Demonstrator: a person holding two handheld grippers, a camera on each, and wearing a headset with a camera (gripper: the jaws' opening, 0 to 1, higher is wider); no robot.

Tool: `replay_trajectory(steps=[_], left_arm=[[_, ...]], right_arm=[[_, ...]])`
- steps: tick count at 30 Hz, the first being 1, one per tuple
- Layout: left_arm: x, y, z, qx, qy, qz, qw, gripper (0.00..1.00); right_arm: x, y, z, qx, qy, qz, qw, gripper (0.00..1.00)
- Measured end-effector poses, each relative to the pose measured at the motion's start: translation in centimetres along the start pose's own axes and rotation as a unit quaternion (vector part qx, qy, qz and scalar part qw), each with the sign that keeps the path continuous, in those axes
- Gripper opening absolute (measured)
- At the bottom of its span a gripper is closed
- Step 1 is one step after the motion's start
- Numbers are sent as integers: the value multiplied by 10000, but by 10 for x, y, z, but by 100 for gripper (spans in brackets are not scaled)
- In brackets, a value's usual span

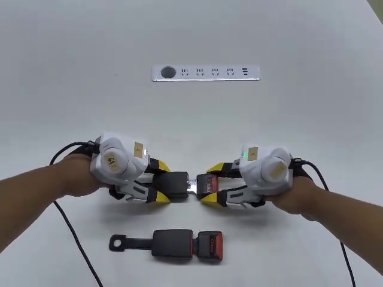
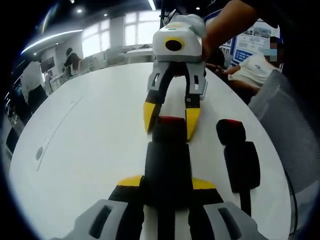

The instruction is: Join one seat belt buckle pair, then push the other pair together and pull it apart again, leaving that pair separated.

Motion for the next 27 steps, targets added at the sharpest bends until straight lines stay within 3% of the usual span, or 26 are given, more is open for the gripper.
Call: replay_trajectory(steps=[11, 27], left_arm=[[4, 0, -1, 4, 50, -42, 10000, 34], [2, -2, -2, 48, 44, -88, 9999, 35]], right_arm=[[-1, -2, 0, 30, 12, -81, 10000, 34], [-2, -6, -2, 83, 34, 77, 9999, 34]])
Point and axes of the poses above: the centre of the closed fingertips' face, and the gripper's own axes: z roughly backward along the fingers, x roughly to its left, y roughly out of its underside, the point moved 9 cm from there along z, roughly backward along the fingers, and after that the axes turned 15 degrees about x, right-handed, at the moved point
